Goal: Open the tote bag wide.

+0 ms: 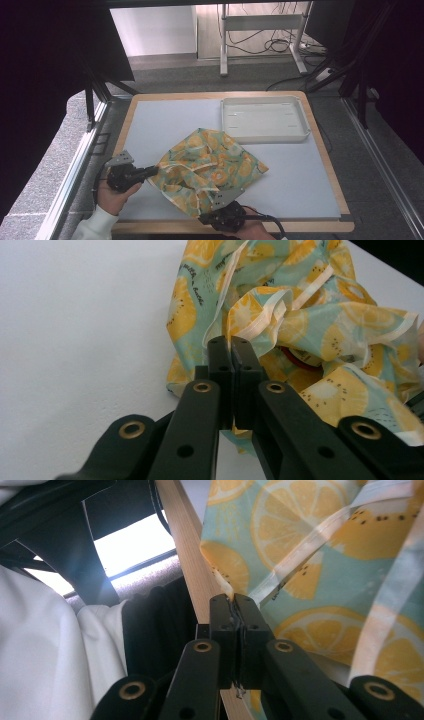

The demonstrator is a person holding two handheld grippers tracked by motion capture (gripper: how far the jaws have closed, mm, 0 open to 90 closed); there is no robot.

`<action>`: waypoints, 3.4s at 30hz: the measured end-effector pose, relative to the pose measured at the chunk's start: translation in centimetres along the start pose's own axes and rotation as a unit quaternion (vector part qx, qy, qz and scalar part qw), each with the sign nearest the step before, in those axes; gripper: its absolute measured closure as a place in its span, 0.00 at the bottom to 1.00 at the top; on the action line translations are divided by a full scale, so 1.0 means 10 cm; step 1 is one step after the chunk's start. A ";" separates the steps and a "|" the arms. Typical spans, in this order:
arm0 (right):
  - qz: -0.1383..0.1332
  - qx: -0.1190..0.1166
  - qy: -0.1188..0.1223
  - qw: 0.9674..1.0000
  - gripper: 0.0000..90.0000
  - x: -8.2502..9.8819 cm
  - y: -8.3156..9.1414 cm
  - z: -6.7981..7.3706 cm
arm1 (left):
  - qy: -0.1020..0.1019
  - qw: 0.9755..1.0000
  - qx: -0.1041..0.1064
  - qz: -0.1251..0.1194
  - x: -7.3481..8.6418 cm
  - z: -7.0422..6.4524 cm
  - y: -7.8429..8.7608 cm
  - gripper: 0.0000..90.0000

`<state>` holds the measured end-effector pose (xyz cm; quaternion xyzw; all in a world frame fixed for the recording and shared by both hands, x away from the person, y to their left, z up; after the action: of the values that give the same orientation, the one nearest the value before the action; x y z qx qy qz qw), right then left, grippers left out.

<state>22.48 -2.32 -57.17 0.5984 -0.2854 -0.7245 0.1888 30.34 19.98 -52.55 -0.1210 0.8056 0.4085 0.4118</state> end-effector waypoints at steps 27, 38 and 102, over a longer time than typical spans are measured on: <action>0.042 0.106 -0.006 0.993 0.66 -0.78 0.10 -0.73 | -0.001 1.000 -0.004 -0.009 -0.01 0.04 0.07 1.00; 0.014 0.122 -0.007 0.992 0.98 -0.80 0.27 -0.79 | 0.000 1.000 -0.009 -0.029 -0.06 0.06 0.15 1.00; -0.096 0.215 -0.063 0.970 0.72 -0.18 1.44 -0.83 | -0.059 0.998 0.023 -0.007 -0.04 -0.56 0.17 0.75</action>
<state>29.94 -13.83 -47.61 0.6024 -0.3872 -0.6972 -0.0337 26.54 16.83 -49.45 -0.0927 0.7881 0.3935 0.4643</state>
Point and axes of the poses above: each handheld gripper's, and its own axes: y roughly backward along the jaws, x roughly out of its underside, z roughly to its left, the point moved 8 cm from there along -y, roughly forward along the jaws, and after that the axes turned 6 degrees about y, right-handed, at the moved point
